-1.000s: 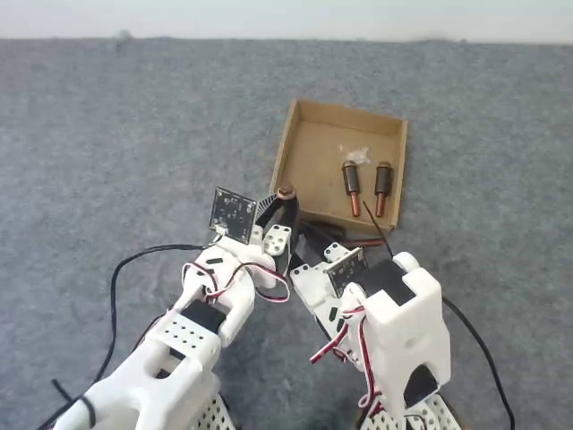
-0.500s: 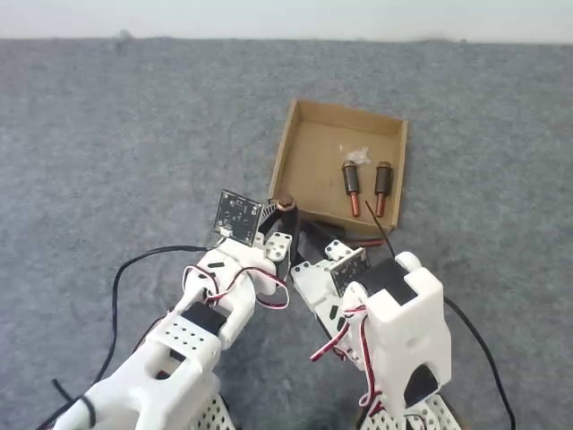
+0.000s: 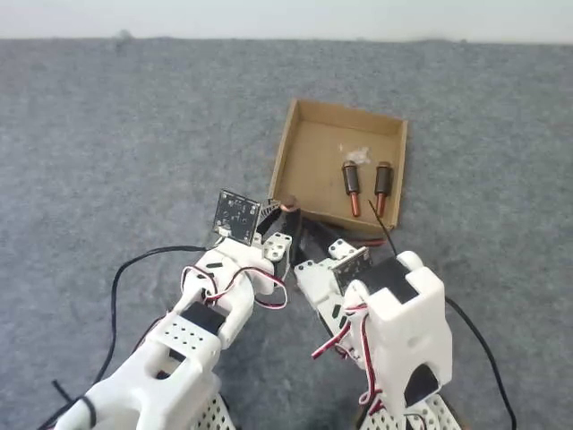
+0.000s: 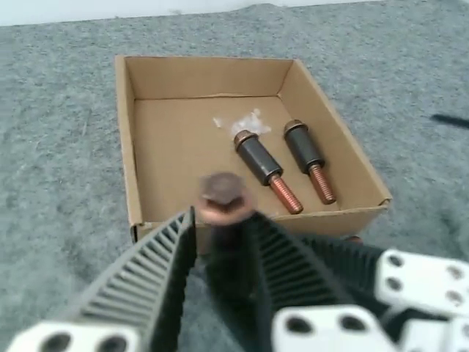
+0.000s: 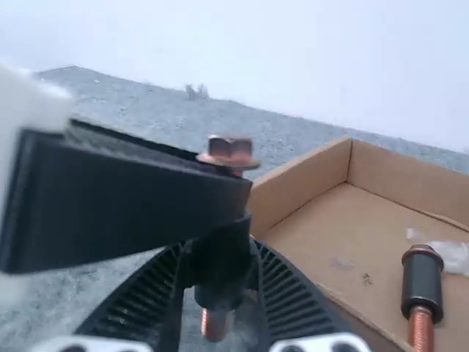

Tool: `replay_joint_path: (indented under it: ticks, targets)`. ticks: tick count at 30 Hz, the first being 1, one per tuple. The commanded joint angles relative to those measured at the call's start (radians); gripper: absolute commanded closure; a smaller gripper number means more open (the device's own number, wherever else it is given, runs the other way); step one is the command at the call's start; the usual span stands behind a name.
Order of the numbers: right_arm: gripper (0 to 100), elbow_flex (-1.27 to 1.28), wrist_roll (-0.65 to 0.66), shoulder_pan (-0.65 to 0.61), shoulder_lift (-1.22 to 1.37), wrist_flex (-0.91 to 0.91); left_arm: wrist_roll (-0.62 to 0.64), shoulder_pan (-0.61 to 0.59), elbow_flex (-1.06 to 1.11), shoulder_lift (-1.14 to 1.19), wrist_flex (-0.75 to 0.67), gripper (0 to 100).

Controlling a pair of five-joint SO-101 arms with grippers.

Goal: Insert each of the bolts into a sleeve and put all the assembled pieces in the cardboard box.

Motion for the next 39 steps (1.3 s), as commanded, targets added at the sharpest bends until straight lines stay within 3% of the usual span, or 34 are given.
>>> replay_joint_path:
  ticks: [1, 20, 28, 34, 39]
  targets:
    - [99.2, 0.000, 0.017, 0.019, -0.062, -0.039, -0.008, 0.002, 0.001, -0.012, 0.002, 79]
    - [99.2, -0.008, 0.018, 0.019, -0.054, -0.038, -0.002, -0.005, -0.033, -0.023, -0.005, 79]
    - [99.2, -0.028, 0.021, 0.021, -0.061, 0.013, 0.153, -0.152, -0.130, -0.023, 0.000, 79]
    - [99.2, -0.038, 0.020, 0.031, -0.061, 0.019, 0.155, -0.164, -0.127, -0.021, 0.005, 79]
    - [99.2, -0.035, 0.018, 0.031, -0.061, 0.019, 0.152, -0.166, -0.127, -0.021, 0.095, 81]
